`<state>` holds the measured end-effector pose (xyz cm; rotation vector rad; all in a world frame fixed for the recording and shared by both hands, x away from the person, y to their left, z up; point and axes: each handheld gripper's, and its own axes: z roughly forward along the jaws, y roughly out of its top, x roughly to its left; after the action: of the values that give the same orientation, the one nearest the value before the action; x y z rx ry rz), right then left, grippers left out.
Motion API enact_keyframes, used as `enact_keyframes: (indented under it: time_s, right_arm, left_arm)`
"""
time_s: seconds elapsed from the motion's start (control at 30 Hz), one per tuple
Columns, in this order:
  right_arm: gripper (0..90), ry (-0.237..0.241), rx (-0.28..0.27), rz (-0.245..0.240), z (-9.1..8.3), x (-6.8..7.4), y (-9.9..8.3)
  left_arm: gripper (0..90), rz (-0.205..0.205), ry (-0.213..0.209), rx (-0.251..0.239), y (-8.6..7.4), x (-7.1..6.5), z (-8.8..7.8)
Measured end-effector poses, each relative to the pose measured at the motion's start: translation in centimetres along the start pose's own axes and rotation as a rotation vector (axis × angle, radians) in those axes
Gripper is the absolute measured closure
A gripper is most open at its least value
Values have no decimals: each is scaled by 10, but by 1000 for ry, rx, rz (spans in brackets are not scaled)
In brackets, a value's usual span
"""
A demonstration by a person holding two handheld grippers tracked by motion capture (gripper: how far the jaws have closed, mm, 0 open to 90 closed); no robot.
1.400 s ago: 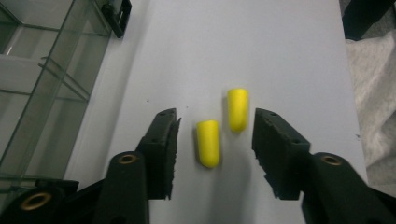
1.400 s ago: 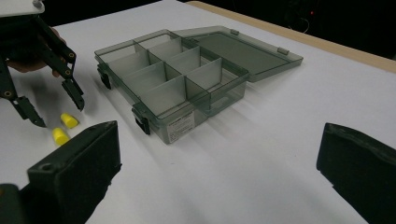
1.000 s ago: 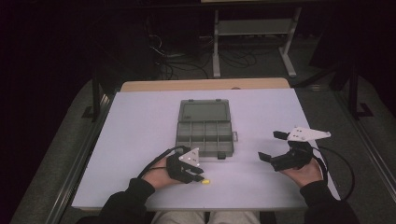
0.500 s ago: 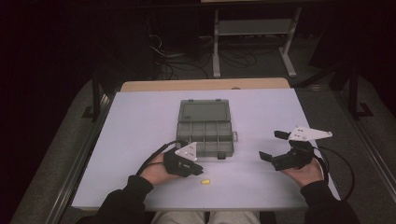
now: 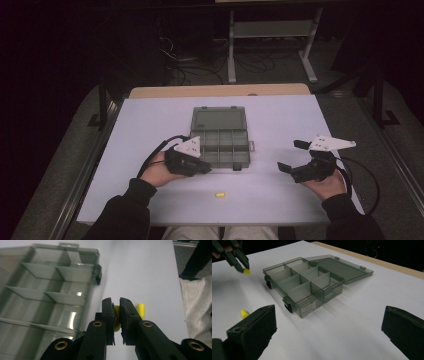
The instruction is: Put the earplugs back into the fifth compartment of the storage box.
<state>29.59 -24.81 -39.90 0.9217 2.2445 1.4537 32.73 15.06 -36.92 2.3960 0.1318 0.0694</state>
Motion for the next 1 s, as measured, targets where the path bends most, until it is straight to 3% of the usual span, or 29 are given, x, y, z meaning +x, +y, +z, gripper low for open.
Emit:
enact_keyframes:
  time_s: [0.23, 0.43, 0.73, 1.0]
  right_arm:
    - [0, 1, 2, 0, 0, 0, 0]
    - [0, 2, 0, 1, 0, 0, 0]
    - [0, 2, 3, 1, 0, 0, 0]
    - [0, 3, 0, 0, 0, 0, 0]
  left_arm:
    - [823, -5, 56, -7, 12, 14, -24]
    - [821, -23, 76, -23, 9, 20, -29]
    - [821, -41, 95, -13, 5, 28, -26]
    - [822, -82, 108, 5, -7, 39, -19]
